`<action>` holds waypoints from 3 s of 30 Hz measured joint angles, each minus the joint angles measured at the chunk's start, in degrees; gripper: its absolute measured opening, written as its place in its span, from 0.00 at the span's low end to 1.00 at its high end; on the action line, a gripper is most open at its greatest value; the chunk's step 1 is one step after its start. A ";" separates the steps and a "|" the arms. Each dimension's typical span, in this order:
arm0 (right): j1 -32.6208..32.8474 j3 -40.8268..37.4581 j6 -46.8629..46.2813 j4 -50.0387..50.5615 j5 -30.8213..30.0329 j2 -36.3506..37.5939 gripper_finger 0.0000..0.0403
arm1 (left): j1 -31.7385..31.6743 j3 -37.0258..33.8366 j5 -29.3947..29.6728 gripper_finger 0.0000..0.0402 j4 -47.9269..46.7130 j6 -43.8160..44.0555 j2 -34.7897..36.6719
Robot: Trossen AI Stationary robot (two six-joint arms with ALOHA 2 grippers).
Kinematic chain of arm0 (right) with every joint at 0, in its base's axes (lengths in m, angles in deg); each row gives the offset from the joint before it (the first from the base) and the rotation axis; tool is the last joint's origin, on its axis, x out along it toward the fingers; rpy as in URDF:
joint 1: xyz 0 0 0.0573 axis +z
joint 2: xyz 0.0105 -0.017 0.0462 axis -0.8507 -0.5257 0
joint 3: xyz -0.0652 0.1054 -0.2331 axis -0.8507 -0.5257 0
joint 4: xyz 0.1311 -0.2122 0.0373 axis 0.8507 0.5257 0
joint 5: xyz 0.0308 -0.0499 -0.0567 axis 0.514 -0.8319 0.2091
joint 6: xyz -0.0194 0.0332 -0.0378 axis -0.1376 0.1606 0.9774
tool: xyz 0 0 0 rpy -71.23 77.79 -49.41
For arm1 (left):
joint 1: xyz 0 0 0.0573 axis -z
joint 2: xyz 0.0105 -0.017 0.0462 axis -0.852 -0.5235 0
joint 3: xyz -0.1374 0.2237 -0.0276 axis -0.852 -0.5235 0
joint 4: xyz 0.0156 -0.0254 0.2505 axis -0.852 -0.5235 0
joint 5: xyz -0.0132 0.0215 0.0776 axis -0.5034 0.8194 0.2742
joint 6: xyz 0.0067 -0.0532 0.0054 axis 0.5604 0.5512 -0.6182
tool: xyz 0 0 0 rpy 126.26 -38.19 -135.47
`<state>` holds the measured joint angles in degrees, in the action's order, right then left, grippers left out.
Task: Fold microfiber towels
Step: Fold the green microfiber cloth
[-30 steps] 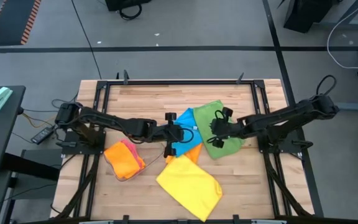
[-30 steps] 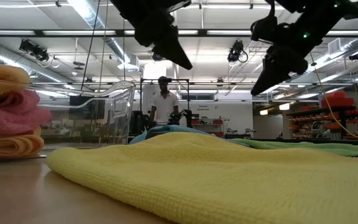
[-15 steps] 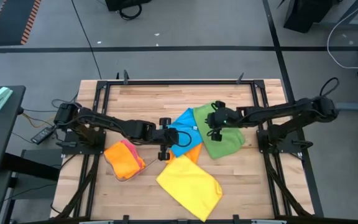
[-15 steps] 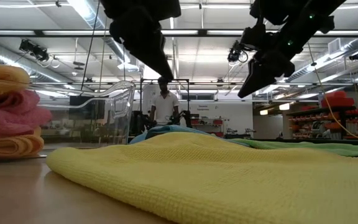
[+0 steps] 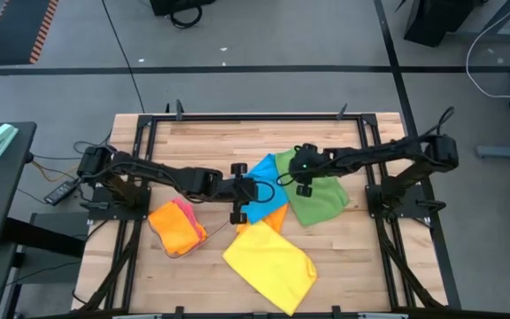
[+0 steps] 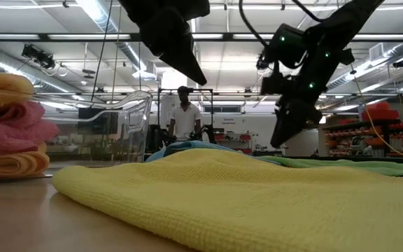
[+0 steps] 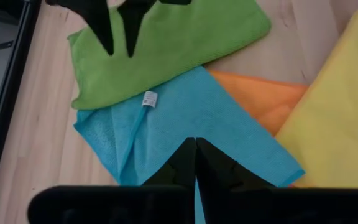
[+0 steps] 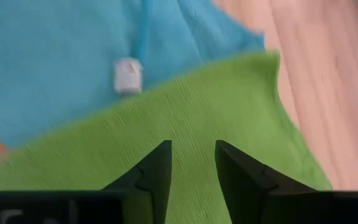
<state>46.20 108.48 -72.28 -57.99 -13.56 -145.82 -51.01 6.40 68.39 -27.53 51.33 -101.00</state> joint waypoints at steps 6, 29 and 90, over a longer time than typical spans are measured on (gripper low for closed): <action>-0.87 0.00 -8.39 8.32 1.73 3.09 0.39 | -0.26 0.00 -0.01 0.08 -0.07 0.12 -0.02; 8.65 -6.10 -38.12 16.42 0.51 8.28 0.41 | -2.35 0.00 -0.01 0.07 3.01 -4.15 -0.09; -5.37 -0.46 -13.41 26.26 10.60 0.23 0.26 | -4.57 0.02 -0.05 0.04 8.47 -10.31 -0.09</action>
<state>40.83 108.03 -85.69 -31.73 -2.95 -145.58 -55.58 6.42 68.34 -19.06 41.02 -101.09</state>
